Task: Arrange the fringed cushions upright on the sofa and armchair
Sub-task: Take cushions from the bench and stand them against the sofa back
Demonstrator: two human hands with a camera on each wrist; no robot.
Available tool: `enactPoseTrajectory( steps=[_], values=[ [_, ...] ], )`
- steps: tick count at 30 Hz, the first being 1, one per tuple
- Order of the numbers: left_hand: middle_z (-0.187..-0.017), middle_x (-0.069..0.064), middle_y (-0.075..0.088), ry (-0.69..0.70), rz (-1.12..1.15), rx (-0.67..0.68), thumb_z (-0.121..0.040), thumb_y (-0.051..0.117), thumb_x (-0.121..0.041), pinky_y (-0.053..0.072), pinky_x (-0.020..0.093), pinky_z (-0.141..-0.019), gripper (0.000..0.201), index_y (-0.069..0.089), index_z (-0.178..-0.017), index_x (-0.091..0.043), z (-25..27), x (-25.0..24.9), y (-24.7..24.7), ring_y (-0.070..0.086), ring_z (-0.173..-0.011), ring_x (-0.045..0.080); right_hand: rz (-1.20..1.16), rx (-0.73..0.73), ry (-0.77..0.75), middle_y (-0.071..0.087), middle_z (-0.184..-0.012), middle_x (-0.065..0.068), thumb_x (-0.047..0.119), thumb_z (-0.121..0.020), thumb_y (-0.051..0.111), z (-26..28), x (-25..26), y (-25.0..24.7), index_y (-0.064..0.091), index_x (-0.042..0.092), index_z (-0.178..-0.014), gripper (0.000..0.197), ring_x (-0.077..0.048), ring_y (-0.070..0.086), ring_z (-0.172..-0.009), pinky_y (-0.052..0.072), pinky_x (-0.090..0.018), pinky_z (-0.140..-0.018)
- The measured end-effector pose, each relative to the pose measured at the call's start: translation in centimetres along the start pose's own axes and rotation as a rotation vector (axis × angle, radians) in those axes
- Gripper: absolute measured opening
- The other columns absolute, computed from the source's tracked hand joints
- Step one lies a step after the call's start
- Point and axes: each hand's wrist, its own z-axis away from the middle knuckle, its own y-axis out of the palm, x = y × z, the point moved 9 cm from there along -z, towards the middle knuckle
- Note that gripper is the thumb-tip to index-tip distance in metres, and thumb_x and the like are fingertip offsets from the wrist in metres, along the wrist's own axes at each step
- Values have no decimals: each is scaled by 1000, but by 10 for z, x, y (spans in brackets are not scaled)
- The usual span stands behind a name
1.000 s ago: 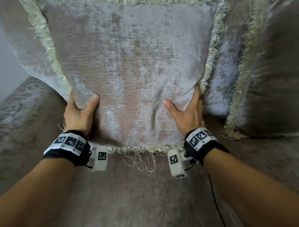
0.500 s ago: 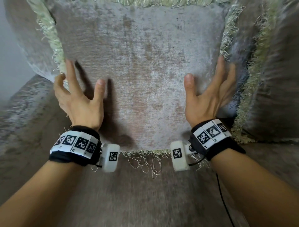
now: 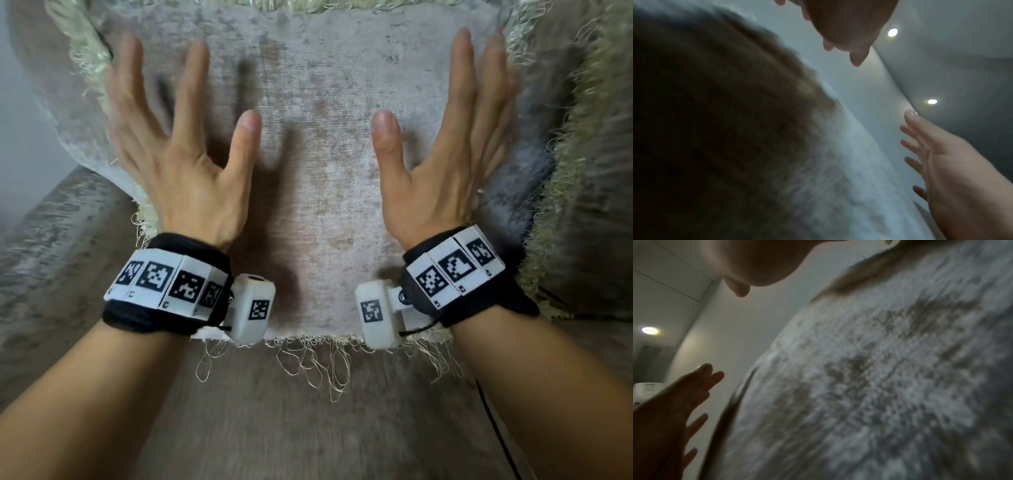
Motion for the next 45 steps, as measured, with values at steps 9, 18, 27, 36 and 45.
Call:
enactPoseTrajectory(
  steps=[9,18,27,36,45],
  values=[
    [-174,4,6,-96,-65,204,-96,36,-77,1,63,-124,76,24,-162,-41,-3,12,37,-2,-159,35,132,174,39,11,-172,-8,76,-95,33,-4,-32,28,20,25,-164,87,-35,3,-159,9,-62,-123],
    [-173,10,4,-52,-173,279,-99,38,-70,1,60,-125,78,18,-164,-34,42,21,50,-3,-159,38,214,287,21,8,-172,-13,73,-97,33,40,-43,43,14,21,-164,87,-36,3,-159,10,-60,-124],
    [-171,14,13,-93,28,121,-103,32,-66,2,45,-126,75,29,-162,-20,57,19,3,6,-159,37,-35,109,110,13,-171,-14,67,-99,36,48,-45,-2,21,12,-162,86,-34,6,-159,8,-47,-127],
    [-173,9,4,-150,-141,279,-105,33,-60,6,58,-126,69,16,-165,-29,87,49,48,-1,-159,34,177,275,153,4,-173,-10,74,-97,19,85,-60,51,10,20,-164,86,-31,0,-159,11,-56,-126],
    [-171,21,8,-156,-33,170,-106,28,-61,4,56,-126,72,23,-163,-18,118,52,22,2,-157,44,-6,62,217,17,-170,-17,68,-99,27,110,-69,9,23,8,-161,86,-35,10,-158,9,-43,-128]
  ],
)
